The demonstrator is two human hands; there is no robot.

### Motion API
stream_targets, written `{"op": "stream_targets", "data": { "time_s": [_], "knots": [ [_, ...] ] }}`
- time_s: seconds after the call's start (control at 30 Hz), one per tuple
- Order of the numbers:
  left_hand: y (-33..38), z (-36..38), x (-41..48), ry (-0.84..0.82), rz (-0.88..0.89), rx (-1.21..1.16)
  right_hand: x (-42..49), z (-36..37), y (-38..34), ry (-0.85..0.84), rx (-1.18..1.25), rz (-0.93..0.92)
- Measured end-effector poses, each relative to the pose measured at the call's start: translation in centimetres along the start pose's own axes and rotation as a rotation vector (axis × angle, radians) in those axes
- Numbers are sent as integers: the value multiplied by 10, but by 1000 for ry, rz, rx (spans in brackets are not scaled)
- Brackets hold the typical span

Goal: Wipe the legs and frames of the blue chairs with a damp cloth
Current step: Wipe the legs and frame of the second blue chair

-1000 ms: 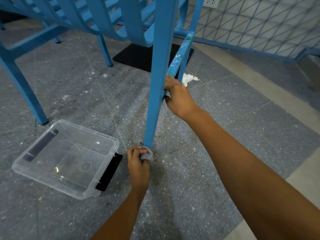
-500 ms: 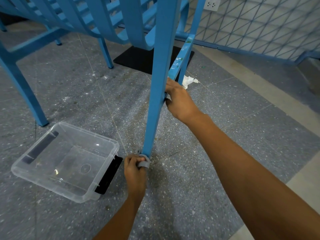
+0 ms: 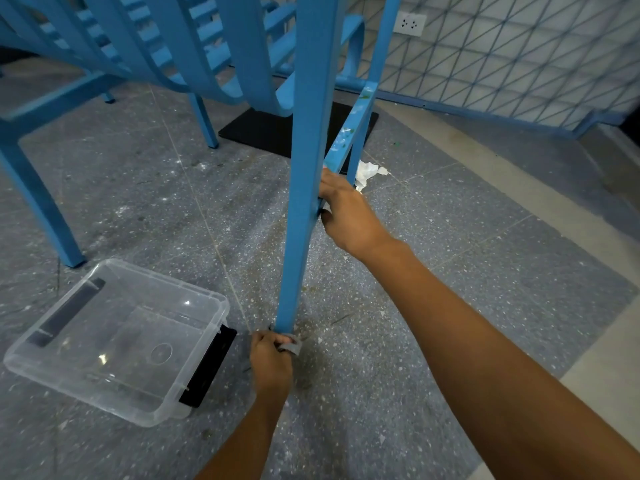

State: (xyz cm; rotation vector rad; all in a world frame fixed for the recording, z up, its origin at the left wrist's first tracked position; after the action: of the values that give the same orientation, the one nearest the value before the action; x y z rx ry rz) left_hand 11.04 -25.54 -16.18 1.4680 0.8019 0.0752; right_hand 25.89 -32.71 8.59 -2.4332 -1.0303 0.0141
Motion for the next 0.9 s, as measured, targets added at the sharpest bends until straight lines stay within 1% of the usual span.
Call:
{"op": "stream_targets", "data": {
  "time_s": [0.03,0.07,0.1,0.13,0.2,0.33,0.43,0.53,0.6,0.8,0.9],
  "knots": [
    [-1,-1,2,-9,-33,-9,0,0,0,-1,1,-1],
    [3,-1,3,-25,-8,103,0,0,0,-1,1,-3],
    [11,-1,2,-40,5,156,0,-1,-1,2,2,-6],
    [19,-4,1,-39,44,270,1,-2,-1,1,2,-7],
    [42,-5,-8,-79,126,385,0,-3,-2,-9,-8,2],
    [95,-17,-33,13,256,471,-1,-2,-4,-52,-38,21],
    [137,-18,-52,70,378,329,-1,-1,-5,-89,-38,37],
    [183,-16,-72,85,532,181,-3,-1,-6,-115,-22,30],
    [208,-15,-83,92,605,106,-5,-2,-4,-111,10,26],
    [249,-16,-106,87,660,-42,-9,-24,2,-25,138,51],
    [258,-13,-115,96,673,-49,-17,-44,-5,46,235,42]
  ]
}}
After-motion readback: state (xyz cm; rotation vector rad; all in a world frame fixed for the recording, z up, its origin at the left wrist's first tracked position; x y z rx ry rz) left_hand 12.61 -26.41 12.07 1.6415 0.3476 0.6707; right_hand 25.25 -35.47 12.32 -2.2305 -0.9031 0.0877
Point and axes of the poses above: each hand's wrist, its own x-axis towards the middle knuckle, its own z-axis out of the palm, y = z × x, the point moved 7 cm from there along x, towards the middle knuckle, and after that the axes turned 8 degrees about -y, right-handed, at the moved point
